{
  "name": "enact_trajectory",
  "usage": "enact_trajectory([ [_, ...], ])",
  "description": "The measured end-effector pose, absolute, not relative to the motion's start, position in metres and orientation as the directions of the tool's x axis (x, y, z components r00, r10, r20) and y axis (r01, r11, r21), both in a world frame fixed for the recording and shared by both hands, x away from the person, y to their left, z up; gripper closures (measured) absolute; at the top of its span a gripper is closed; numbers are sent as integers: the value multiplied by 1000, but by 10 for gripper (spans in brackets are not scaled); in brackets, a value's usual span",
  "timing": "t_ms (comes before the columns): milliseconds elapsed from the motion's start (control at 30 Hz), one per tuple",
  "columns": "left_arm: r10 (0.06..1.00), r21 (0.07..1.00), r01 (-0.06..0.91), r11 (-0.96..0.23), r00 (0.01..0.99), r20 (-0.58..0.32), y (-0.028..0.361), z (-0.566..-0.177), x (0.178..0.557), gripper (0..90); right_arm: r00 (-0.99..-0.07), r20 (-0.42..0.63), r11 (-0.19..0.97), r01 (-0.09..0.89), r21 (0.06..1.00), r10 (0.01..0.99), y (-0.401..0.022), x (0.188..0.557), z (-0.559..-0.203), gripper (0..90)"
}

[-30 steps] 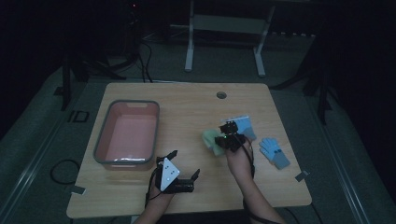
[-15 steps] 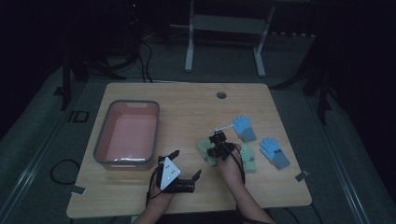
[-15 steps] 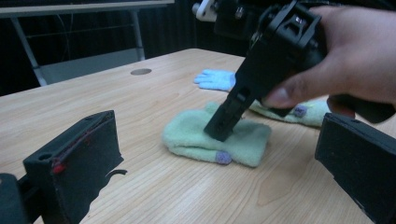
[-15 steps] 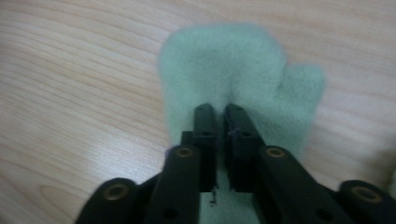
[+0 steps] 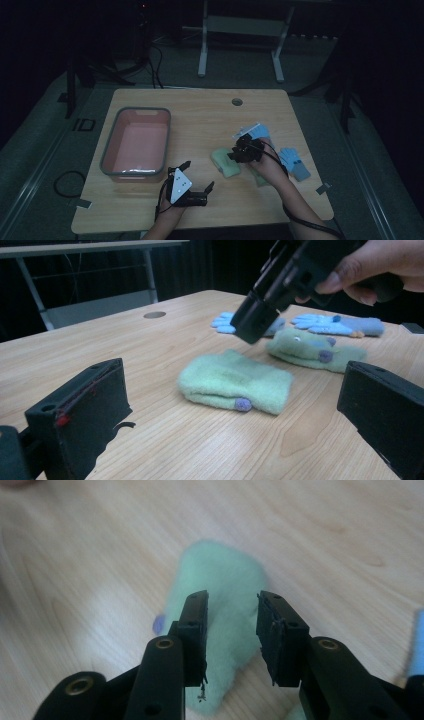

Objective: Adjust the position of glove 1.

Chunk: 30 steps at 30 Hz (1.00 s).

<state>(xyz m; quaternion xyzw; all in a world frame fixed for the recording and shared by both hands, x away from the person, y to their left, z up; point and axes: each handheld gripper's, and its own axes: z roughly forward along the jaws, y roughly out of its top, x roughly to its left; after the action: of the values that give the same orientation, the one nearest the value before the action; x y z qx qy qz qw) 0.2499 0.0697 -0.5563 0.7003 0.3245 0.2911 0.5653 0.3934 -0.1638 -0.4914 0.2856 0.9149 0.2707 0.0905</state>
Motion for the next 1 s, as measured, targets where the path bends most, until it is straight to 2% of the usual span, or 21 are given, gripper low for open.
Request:
enact_trajectory([
  [333, 781, 978, 134, -162, 623, 44, 69, -558, 250, 2, -863, 2, 718, 421, 554, 505, -154, 406, -521, 610],
  [467, 781, 977, 138, -163, 623, 42, 69, -559, 250, 2, -868, -11, 732, 412, 543, 497, -153, 409, -535, 676],
  [533, 780, 976, 141, -165, 624, 42, 69, -559, 251, 2, -860, -20, 730, 420, 539, 509, -151, 406, -536, 776],
  [567, 780, 975, 143, -168, 625, 42, 68, -559, 251, 2, -855, -7, 725, 436, 533, 519, -149, 405, -536, 830],
  [667, 776, 975, 141, -172, 629, 46, 67, -559, 251, 2, -810, -6, 688, 495, 531, 587, -145, 402, -532, 867],
  [800, 776, 976, 139, -169, 629, 45, 68, -558, 250, 2, -708, 26, 561, 581, 590, 705, -145, 396, -512, 872],
  [1000, 774, 977, 140, -160, 632, 36, 69, -557, 250, 2, -626, -44, 510, 591, 624, 779, -143, 378, -482, 872],
])
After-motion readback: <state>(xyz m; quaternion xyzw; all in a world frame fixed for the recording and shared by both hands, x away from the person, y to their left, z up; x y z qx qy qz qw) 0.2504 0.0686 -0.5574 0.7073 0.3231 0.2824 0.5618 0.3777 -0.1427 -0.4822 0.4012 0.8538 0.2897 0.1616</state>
